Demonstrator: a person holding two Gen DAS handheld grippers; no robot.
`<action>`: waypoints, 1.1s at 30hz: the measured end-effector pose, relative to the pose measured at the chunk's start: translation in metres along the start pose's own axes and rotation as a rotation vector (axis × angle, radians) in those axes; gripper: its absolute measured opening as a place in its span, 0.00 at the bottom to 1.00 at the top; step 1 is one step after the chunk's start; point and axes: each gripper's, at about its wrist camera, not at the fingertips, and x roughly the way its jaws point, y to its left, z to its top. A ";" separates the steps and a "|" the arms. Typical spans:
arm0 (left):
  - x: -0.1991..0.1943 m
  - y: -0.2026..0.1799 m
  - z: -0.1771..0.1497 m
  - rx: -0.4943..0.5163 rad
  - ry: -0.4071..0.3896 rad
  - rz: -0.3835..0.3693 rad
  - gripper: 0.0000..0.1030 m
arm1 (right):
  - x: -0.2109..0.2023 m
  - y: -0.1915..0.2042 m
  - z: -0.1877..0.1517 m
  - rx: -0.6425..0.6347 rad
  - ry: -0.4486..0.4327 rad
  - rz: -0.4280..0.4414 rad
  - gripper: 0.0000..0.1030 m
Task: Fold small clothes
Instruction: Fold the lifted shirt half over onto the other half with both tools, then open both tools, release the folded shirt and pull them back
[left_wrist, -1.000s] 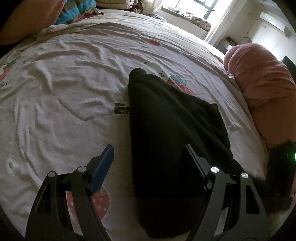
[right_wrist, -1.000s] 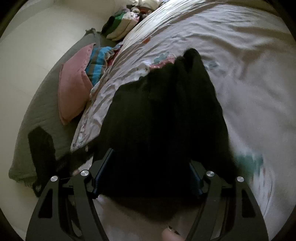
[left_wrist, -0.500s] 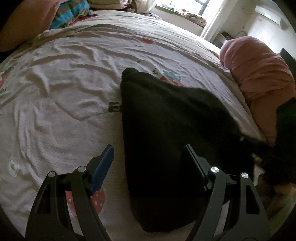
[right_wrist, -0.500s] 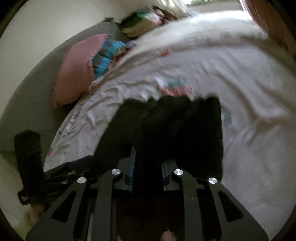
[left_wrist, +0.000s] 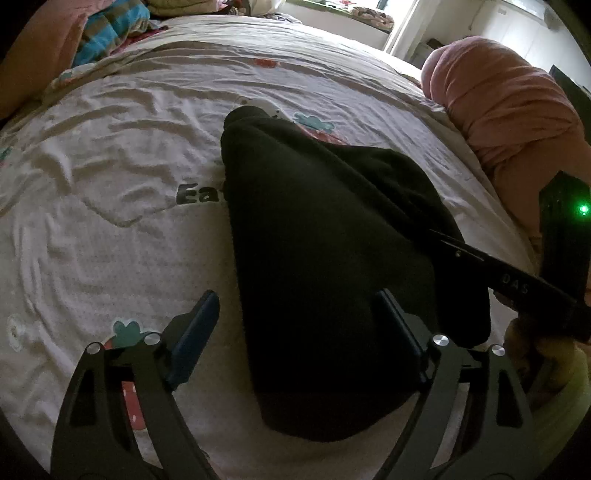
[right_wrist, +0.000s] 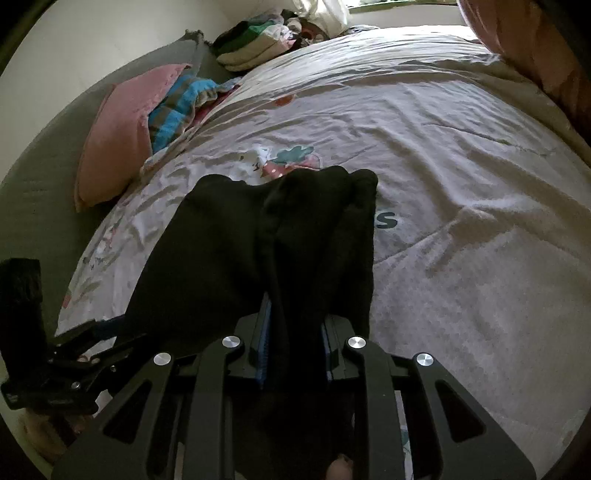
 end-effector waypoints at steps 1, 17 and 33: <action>-0.001 0.000 -0.001 0.001 -0.002 0.000 0.76 | 0.001 0.002 0.000 0.003 -0.001 -0.006 0.20; -0.007 -0.001 -0.006 0.004 -0.017 0.010 0.77 | -0.011 0.008 -0.010 0.014 -0.022 -0.097 0.45; -0.015 0.000 -0.012 0.006 -0.027 0.016 0.77 | -0.028 0.015 -0.023 -0.015 -0.049 -0.177 0.55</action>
